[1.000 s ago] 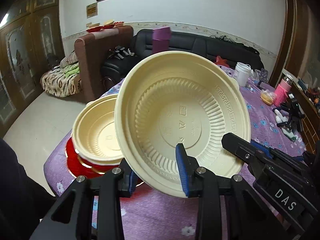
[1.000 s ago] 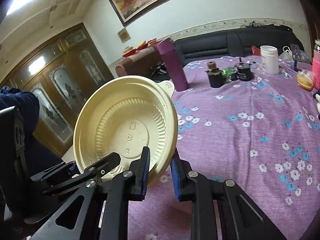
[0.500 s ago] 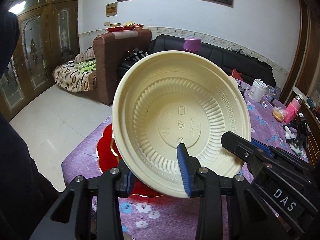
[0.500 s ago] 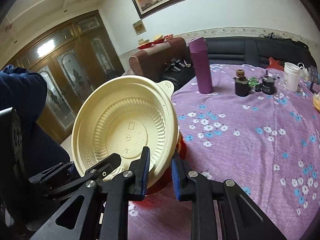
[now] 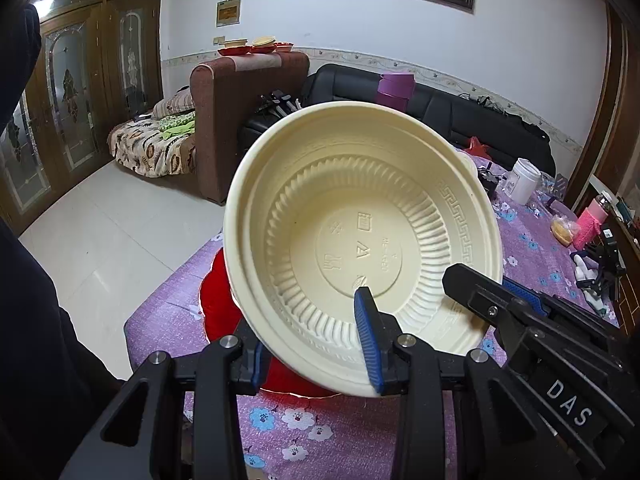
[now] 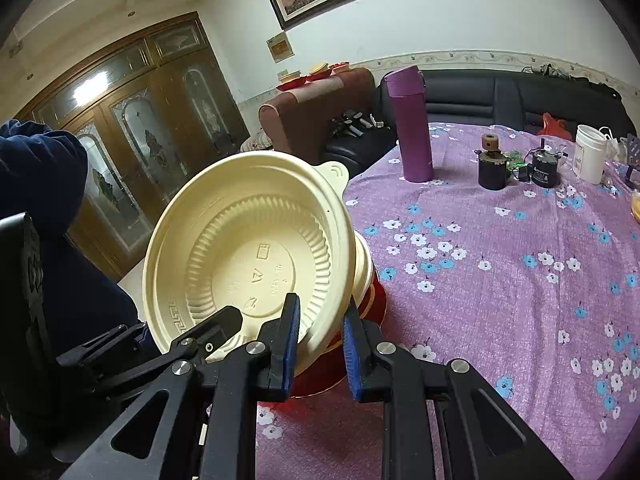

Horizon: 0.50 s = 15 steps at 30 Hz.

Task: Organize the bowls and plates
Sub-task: 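Carry the cream bowl with both grippers over the stacked bowls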

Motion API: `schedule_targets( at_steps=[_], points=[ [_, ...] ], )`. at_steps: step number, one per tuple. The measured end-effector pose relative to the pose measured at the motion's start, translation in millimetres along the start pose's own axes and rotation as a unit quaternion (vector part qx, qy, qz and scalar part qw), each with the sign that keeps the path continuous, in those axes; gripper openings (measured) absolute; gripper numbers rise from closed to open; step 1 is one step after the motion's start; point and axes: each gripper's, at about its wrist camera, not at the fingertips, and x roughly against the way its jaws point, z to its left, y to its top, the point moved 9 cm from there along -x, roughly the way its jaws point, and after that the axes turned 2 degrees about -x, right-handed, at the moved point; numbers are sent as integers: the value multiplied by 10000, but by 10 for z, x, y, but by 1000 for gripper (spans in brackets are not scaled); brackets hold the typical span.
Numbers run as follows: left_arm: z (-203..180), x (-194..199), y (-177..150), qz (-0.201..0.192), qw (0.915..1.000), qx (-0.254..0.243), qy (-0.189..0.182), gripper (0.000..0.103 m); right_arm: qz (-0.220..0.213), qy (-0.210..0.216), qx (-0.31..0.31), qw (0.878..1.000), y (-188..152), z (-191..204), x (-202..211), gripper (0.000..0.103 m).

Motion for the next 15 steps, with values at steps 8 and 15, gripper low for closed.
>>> schedule_targets(
  at_steps=[8, 15],
  points=[
    [-20, -7, 5, 8, 10000, -13, 18, 36, -3, 33, -43, 10000, -6, -1, -12, 23],
    [-16, -12, 10, 8, 10000, -51, 43, 37, -13, 35, -53, 10000, -11, -2, -7, 23]
  ],
)
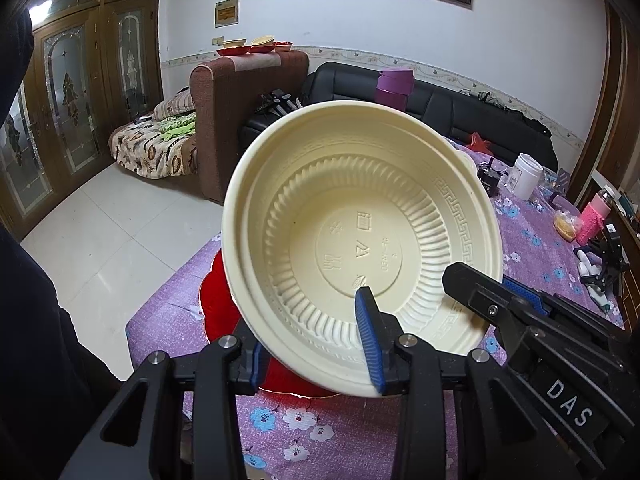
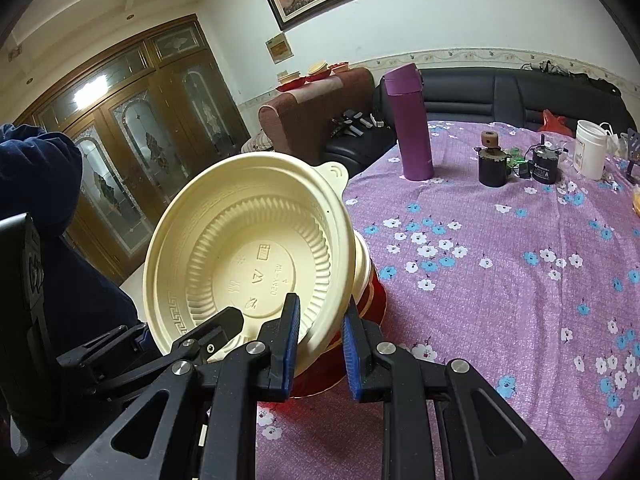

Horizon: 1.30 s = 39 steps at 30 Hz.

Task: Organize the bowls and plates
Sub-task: 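Carry the cream bowl with both grippers over the stacked bowls, then lower the cream bowl into the stacked cream bowl and open both grippers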

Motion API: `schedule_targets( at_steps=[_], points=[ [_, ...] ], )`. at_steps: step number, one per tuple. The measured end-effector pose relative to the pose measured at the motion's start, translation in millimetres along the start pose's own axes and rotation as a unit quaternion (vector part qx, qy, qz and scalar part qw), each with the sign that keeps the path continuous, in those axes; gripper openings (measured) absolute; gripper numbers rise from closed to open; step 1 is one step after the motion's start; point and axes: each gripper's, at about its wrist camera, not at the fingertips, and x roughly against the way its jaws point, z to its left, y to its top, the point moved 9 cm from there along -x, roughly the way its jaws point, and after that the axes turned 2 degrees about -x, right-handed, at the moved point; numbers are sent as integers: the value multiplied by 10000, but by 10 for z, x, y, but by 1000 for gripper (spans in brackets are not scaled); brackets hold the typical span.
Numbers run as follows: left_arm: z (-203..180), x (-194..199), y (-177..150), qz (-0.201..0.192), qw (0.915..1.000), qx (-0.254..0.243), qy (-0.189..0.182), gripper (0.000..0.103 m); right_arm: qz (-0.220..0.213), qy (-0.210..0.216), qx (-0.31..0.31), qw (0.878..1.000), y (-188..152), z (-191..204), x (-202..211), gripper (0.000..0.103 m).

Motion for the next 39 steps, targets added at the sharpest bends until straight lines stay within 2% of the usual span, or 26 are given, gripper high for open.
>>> schedule_targets(
  at_steps=[4, 10, 13, 17, 22, 28, 29, 33, 36, 39],
  points=[
    [-2, 22, 131, -44, 9999, -90, -10, 38, -56, -8, -16, 10000, 91, 5, 13, 23],
    [53, 260, 546, -524, 9980, -347, 113, 38, -257, 85, 42, 9996, 511, 146, 124, 23],
    [113, 282, 633, -599, 9970, -435, 212, 38, -306, 66, 122, 9994, 672, 214, 127, 23],
    [233, 132, 539, -398, 9974, -470, 387, 38, -75, 128, 37, 9999, 662, 219, -46, 23],
    [328, -192, 291, 105, 9975, -463, 522, 38, 536, 234, -298, 9978, 359, 83, -464, 23],
    [416, -387, 144, 338, 9952, -520, 757, 40, 867, 180, -344, 9955, 119, -5, -723, 25],
    [426, -404, 135, 349, 9948, -524, 801, 42, 879, 160, -331, 9955, 106, -14, -745, 25],
    [478, -416, 111, 295, 9931, -503, 1018, 64, 793, -65, -134, 9967, 103, -14, -790, 25],
    [480, -377, 106, 235, 9927, -465, 1090, 74, 697, -94, -74, 9975, 118, -9, -801, 27],
    [476, -332, 100, 237, 9933, -383, 1062, 78, 622, -60, -66, 9980, 122, 1, -816, 34]
  ],
)
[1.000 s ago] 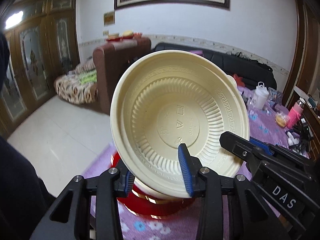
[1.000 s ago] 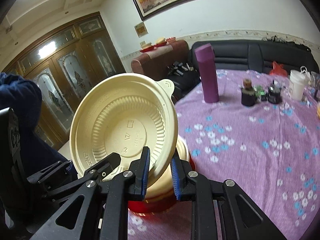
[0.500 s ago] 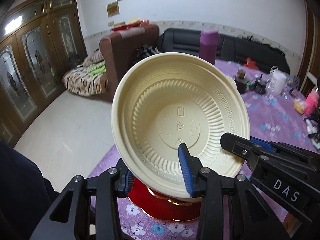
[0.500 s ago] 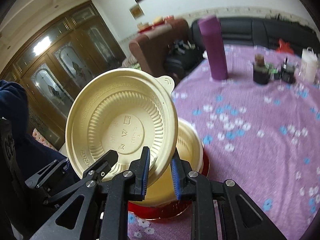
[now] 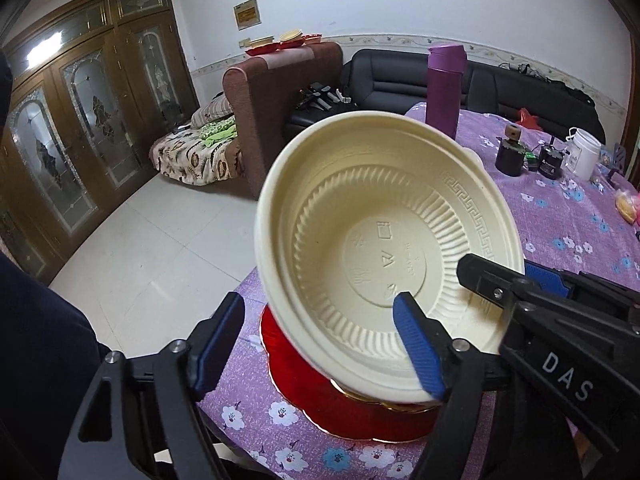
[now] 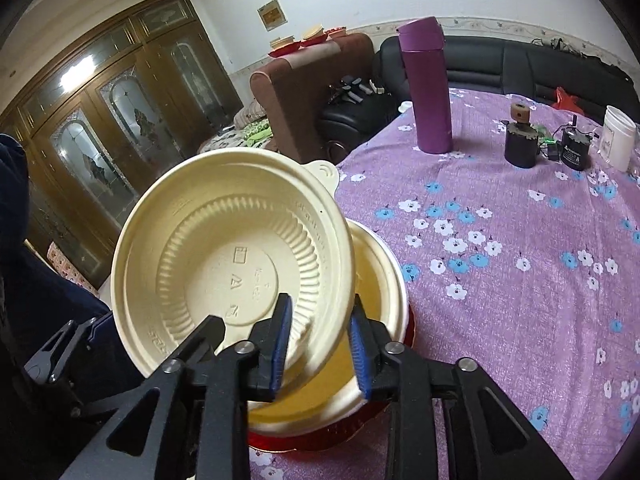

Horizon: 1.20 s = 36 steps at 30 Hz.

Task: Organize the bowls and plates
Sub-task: 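Lower the cream bowl into the stacked cream bowl and open both grippers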

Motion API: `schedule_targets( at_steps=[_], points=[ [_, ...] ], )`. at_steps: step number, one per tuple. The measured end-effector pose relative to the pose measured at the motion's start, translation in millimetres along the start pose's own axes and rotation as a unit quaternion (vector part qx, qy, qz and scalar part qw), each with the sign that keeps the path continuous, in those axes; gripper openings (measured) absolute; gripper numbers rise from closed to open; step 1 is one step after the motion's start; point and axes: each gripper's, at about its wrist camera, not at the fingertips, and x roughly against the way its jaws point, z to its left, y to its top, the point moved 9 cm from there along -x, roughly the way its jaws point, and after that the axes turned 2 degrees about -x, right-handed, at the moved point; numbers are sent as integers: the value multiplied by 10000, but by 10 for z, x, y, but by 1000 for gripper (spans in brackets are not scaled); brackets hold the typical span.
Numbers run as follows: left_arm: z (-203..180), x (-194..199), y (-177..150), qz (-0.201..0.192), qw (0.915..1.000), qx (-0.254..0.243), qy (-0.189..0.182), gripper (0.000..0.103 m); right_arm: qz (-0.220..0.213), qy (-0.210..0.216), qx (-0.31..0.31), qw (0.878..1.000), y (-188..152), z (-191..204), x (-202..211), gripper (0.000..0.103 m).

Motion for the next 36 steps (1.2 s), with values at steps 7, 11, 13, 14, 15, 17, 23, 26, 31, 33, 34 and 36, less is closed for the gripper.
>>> schedule_targets(
  at_steps=[7, 11, 13, 14, 15, 17, 23, 26, 31, 33, 34, 36],
  points=[
    [60, 14, -63, 59, 9997, 193, -117, 81, -439, -44, 79, 9990, 88, 5, 95, 67],
    [80, 80, -46, -22, 9993, 342, -180, 81, -561, 64, 93, 9984, 113, 57, 175, 81],
    [106, 145, -46, -101, 9989, 410, -217, 81, -643, 44, 87, 9979, 130, 52, 215, 85],
    [113, 183, -45, -155, 9987, 437, -225, 82, -693, 41, 68, 9976, 144, 39, 248, 85],
    [114, 217, -44, -199, 9985, 449, -232, 82, -735, 42, 35, 9973, 155, 25, 280, 85],
    [122, 295, -51, -296, 9982, 470, -241, 82, -832, 59, -101, 9965, 166, -33, 372, 86],
    [-15, 575, -98, -671, 9964, 468, -205, 89, -1059, -189, -555, 9926, 16, -367, 660, 90],
    [-139, 714, -112, -943, 9950, 320, 91, 99, -1062, -548, -741, 9901, -162, -587, 755, 90],
    [-354, 785, -173, -1089, 9930, -11, 456, 101, -904, -1039, -889, 9865, -501, -856, 843, 90],
    [-429, 775, -235, -1013, 9941, -53, 383, 101, -886, -1145, -872, 9856, -593, -892, 886, 90],
    [-448, 771, -264, -976, 9945, -38, 373, 101, -896, -1218, -843, 9849, -640, -895, 919, 90],
    [-460, 781, -319, -932, 9950, -15, 363, 101, -919, -1423, -781, 9824, -710, -921, 975, 90]
  ],
)
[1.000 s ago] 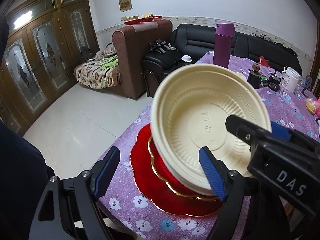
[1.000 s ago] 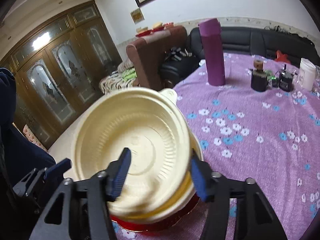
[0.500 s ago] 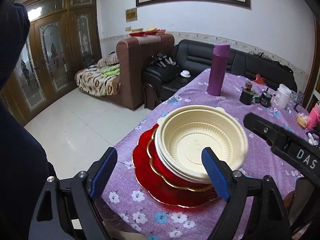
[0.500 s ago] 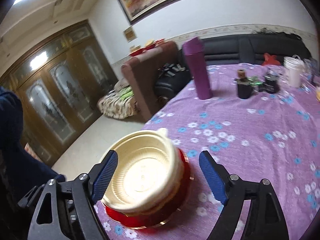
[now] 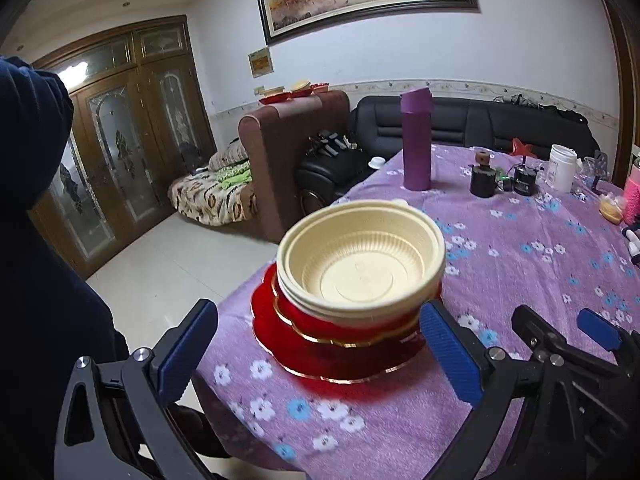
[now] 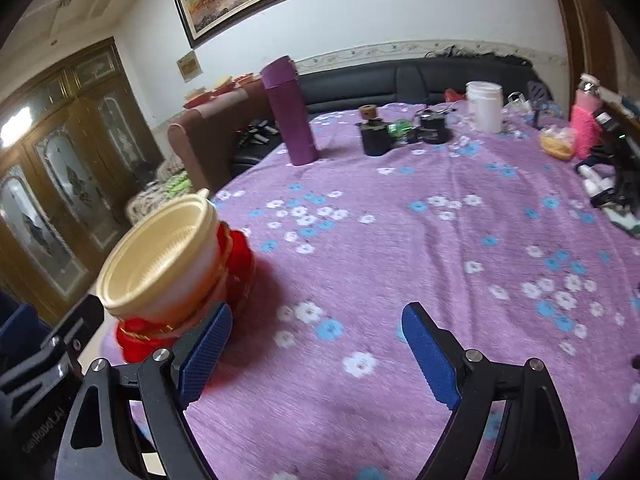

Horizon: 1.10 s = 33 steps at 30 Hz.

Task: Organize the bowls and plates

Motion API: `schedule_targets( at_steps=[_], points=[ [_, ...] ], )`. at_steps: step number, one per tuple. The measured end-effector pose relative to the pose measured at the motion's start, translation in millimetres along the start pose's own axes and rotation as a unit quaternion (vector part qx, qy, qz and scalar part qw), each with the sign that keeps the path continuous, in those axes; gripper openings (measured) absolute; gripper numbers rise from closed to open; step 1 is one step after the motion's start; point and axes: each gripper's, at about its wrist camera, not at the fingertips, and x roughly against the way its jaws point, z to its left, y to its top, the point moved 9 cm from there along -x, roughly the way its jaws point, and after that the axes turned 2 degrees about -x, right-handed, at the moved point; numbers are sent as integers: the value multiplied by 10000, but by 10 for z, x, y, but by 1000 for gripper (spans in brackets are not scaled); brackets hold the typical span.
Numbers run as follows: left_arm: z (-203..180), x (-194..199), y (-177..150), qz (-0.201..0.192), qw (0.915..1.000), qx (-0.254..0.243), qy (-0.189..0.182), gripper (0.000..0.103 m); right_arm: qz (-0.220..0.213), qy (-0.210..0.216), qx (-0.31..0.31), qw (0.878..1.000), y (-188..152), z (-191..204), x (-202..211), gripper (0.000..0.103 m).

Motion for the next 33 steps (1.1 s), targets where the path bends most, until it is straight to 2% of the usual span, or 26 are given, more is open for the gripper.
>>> schedule_targets(
  at_steps=[7, 33],
  points=[
    [-28, 15, -118, 170, 9998, 15, 71, 101, -71, -233, 198, 9995, -93, -76, 76, 91],
    [-115, -99, -241, 487, 9988, 1, 3, 101, 116, -430, 223, 9988, -181, -119, -24, 91]
  ],
)
